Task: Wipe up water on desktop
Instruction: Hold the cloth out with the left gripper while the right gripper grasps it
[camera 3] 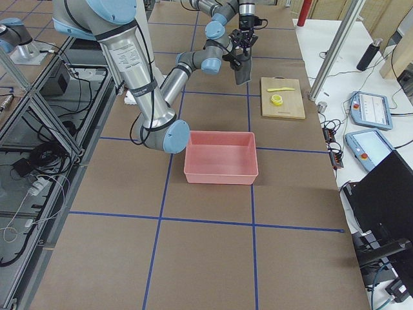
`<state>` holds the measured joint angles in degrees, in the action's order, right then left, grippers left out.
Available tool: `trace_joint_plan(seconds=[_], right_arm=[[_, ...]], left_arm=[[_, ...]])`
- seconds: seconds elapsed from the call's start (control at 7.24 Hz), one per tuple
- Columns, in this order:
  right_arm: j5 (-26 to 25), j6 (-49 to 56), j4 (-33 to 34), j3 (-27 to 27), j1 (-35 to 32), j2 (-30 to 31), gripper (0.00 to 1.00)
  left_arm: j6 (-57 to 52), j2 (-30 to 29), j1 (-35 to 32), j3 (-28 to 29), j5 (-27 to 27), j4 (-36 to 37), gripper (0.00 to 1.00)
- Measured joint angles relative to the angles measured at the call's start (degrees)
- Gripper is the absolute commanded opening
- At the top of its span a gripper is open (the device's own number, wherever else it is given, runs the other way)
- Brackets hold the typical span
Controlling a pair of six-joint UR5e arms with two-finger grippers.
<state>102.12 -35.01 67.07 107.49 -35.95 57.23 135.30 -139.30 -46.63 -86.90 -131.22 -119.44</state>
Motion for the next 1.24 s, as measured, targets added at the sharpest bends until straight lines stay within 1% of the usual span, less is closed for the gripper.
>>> trace_joint_plan(seconds=[0.14, 0.28, 0.41, 0.55, 0.69, 0.97, 1.1, 1.24], right_arm=[[0.03, -0.04, -0.01, 0.08, 0.0, 0.07, 0.54], [0.04, -0.09, -0.01, 0.13, 0.0, 0.09, 0.42], [0.03, -0.5, -0.01, 0.16, 0.0, 0.09, 0.22], [0.02, -1.61, -0.01, 0.17, 0.07, 0.1, 0.08], [0.01, -2.86, -0.01, 0.17, 0.14, 0.13, 0.0], [0.01, -3.72, -0.01, 0.21, 0.37, 0.16, 0.0], [0.01, -3.8, -0.01, 0.27, 0.43, 0.16, 0.0], [0.01, -3.82, -0.01, 0.31, 0.52, 0.16, 0.0]], left_arm=[[-0.2, 0.1, -0.05, 0.3, 0.0, 0.0, 0.0], [-0.32, 0.14, -0.08, 0.49, 0.0, -0.02, 0.0], [-0.36, 0.16, -0.1, 0.54, 0.0, -0.04, 0.0], [-0.38, 0.16, -0.12, 0.56, 0.0, -0.02, 0.0], [-0.39, 0.16, -0.12, 0.58, 0.0, -0.01, 0.0], [-0.41, 0.17, -0.12, 0.7, 0.04, 0.0, 0.0], [-0.45, 0.17, -0.12, 0.8, 0.04, -0.02, 0.27], [-1.05, 0.2, -0.12, 0.86, 0.13, -0.12, 0.96]])
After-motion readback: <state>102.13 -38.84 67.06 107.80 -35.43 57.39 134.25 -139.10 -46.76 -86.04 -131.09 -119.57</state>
